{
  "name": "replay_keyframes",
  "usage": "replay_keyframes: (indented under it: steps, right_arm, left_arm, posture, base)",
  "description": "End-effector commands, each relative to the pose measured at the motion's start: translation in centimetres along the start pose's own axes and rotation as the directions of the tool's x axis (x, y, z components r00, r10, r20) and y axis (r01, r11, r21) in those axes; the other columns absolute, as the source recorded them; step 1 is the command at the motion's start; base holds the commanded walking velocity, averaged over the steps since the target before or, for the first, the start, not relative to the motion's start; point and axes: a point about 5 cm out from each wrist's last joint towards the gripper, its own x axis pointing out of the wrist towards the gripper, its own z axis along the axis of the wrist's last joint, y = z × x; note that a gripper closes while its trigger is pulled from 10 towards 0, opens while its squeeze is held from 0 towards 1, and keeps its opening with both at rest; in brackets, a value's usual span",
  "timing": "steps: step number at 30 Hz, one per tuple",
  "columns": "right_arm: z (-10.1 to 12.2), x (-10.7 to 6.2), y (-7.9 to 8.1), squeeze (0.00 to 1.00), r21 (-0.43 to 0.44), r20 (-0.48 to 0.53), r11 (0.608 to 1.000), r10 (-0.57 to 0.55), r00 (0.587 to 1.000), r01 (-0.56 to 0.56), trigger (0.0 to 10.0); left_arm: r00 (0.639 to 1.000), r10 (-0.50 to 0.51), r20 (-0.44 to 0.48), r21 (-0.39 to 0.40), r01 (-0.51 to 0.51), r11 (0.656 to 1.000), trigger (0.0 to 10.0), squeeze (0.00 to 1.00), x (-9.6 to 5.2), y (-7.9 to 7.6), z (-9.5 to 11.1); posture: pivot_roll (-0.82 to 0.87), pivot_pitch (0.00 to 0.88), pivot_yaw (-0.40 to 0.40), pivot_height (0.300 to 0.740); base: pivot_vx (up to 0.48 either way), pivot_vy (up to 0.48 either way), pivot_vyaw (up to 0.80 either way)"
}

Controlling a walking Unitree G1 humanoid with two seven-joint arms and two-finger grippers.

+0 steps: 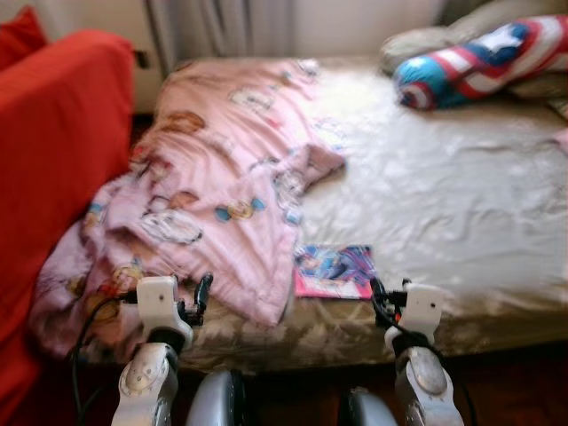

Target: Clean up the room

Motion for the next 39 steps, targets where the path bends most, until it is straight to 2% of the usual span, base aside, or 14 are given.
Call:
replay_keyframes:
  steps: [1, 19, 39]
  right_arm:
    - [-0.3, -0.17, 0.07, 0.0, 0.014, -0.013, 1.0, 0.0, 1.0, 0.0, 10.0]
    - [-0.54, -0.15, 0.33, 0.0, 0.019, -0.021, 1.0, 0.02, 1.0, -0.019, 10.0]
    - [-0.73, -0.16, 0.56, 0.0, 0.022, -0.034, 0.999, 0.038, 0.999, -0.037, 10.0]
  left_arm:
    - [1.0, -0.003, -0.003, 0.007, 0.003, 1.0, 10.0, 0.0, 0.15, 0.05, 0.22]
    - [1.0, -0.006, -0.008, -0.002, 0.006, 1.0, 10.0, 0.0, 0.08, 0.02, 0.16]
    - [1.0, -0.006, -0.012, -0.003, 0.006, 1.0, 10.0, 0.0, 0.06, 0.11, 0.07]
  posture:
    - [-0.03, 0.119, -0.007, 0.618]
    - [-0.03, 0.117, -0.008, 0.618]
    - [-0.03, 0.12, -0.007, 0.618]
  base:
    - [0.0, 0.0, 0.0]
    - [0.0, 0.0, 0.0]
    - [0.266, 0.0, 0.0]
